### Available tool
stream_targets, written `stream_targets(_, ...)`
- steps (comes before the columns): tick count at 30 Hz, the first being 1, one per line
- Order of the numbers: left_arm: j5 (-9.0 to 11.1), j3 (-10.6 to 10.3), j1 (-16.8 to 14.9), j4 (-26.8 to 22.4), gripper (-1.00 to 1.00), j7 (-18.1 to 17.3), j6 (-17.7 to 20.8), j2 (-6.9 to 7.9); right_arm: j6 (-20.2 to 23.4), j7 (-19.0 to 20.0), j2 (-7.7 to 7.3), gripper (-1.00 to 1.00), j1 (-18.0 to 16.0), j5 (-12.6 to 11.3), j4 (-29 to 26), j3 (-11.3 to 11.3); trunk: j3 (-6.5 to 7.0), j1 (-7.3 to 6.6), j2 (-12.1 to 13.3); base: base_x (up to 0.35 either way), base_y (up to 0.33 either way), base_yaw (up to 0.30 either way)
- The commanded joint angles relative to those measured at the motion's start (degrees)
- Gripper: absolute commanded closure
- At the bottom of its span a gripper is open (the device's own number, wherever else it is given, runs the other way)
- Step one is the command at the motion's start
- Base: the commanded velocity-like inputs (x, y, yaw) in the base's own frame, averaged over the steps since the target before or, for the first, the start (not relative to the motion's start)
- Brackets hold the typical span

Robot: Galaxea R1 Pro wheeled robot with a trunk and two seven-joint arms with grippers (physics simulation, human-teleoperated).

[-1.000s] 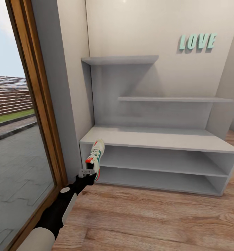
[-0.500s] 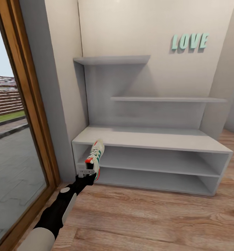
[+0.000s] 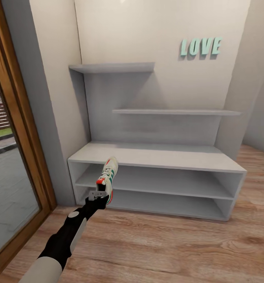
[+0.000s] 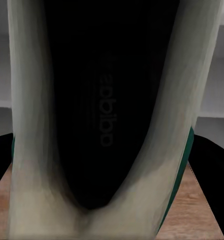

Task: Pick up the two gym shoes and the two sandals from the corridor floor and place them onto the hallstand (shoe rack) in the corridor, making sure they are on the rack and not on the floor. Arrange them so the two gym shoes are next to each other and the two sandals are next to each other.

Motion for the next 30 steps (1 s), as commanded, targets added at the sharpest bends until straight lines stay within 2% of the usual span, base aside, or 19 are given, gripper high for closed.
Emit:
stream_targets(1,0.53,0.04,-0.02,-0.11,1.0,-0.07,0.48,-0.01,0.29,0.0,0.0,1.0,-0.05,-0.3,-0.02,-0.07,-0.06,-0.01,-0.03,0.0,-0.344,0.0)
stream_targets(14,0.36,-0.05,0.0,-0.1,1.0,-0.01,0.74,0.07,0.29,-0.01,0.0,1.0,-0.05,-0.3,-0.02,-0.07,-0.06,-0.01,-0.03,0.0,-0.302,0.0)
stream_targets(18,0.35,-0.04,0.0,-0.03,1.0,-0.01,0.76,0.09,0.29,0.0,0.0,1.0,-0.05,-0.3,-0.02,-0.07,0.02,-0.01,-0.03,0.0,-0.078,-0.075)
stream_targets(30,0.51,-0.03,0.01,0.48,1.0,-0.01,0.83,0.2,0.29,-0.06,0.0,1.0,-0.05,-0.3,-0.02,-0.07,0.71,-0.01,-0.03,0.0,-0.004,-0.225)
